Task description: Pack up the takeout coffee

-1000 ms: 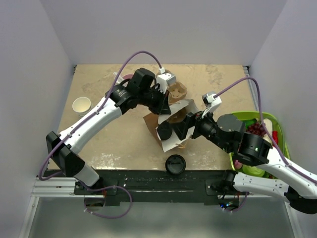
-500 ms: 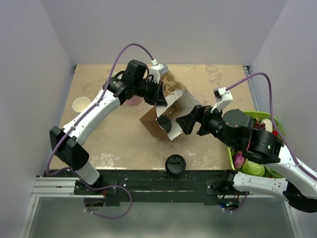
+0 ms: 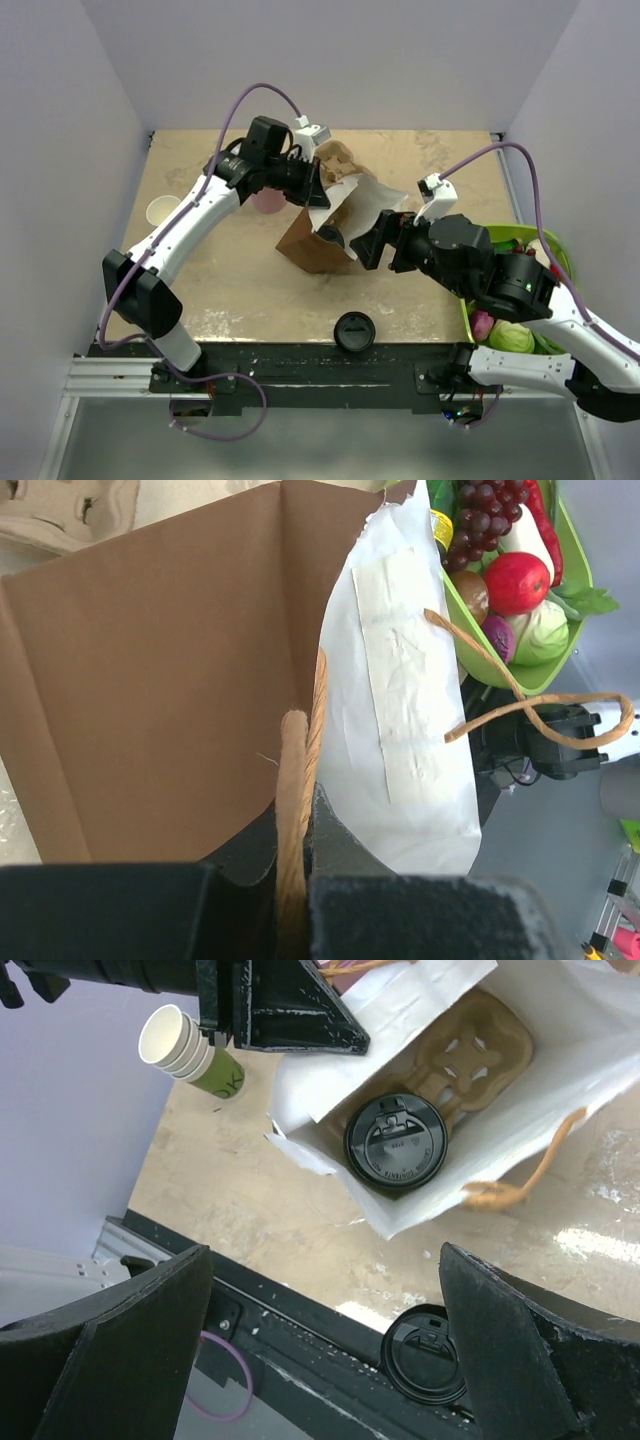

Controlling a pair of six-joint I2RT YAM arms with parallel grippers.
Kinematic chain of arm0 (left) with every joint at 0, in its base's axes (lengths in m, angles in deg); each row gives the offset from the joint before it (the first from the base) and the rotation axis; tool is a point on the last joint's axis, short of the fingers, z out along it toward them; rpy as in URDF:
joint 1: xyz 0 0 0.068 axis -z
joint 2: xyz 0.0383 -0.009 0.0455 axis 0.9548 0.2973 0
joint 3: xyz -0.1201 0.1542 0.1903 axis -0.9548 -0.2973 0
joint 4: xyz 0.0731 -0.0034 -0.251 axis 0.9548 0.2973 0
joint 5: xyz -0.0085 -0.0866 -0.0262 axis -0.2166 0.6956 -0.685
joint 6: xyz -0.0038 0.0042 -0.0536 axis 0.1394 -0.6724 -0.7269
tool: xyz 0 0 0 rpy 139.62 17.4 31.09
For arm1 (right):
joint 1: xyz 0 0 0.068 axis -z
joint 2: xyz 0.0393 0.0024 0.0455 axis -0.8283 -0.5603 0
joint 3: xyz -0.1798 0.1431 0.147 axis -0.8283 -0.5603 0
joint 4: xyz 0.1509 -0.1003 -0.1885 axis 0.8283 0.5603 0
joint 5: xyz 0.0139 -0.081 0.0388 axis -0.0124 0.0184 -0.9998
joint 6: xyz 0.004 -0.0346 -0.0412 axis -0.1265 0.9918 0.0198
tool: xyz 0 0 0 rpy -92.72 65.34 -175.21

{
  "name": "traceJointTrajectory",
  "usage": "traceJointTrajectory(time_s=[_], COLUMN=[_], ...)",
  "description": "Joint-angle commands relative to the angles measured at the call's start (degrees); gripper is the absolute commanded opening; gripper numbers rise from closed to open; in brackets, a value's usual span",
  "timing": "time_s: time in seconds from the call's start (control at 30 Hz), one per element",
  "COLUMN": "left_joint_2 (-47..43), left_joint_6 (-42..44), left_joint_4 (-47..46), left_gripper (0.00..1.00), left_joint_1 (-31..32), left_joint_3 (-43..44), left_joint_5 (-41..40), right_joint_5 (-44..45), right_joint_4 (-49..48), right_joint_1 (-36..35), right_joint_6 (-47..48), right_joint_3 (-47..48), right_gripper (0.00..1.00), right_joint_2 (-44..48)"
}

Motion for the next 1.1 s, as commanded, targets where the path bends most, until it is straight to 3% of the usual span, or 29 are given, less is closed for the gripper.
traceJointTrajectory(time_s=[0.0, 0.23, 0.33, 0.6, 1.07], left_joint_2=[0.76, 1.37, 0.93, 0.14, -4.08], left_joint_6=[2.41, 3.21, 3.30, 3.65, 3.03], left_joint_4=[2.58, 4.25, 4.86, 6.53, 9.26], left_gripper=[0.00, 0.00, 0.16, 0.25, 0.63], left_joint_1=[-2.04, -4.15, -4.86, -5.65, -5.91], left_joint_3=[1.31, 1.57, 1.57, 2.10, 4.03], left_joint_5=[-1.03, -3.65, -6.99, -14.11, -26.16], right_joint_5=[2.53, 5.00, 5.17, 5.52, 6.67], right_joint_4=[0.46, 0.64, 0.64, -0.06, 1.26], right_joint_1=[-0.24, -0.33, -0.24, -0.24, -0.24], right_joint_6=[-1.55, -0.50, -0.49, -1.11, -0.14], right_joint_3=[1.86, 2.83, 2.92, 2.30, 1.43], right_gripper=[0.98, 0.98, 0.98, 0.98, 0.98], right_joint_2=[-0.71, -1.24, -1.33, -0.54, 1.75])
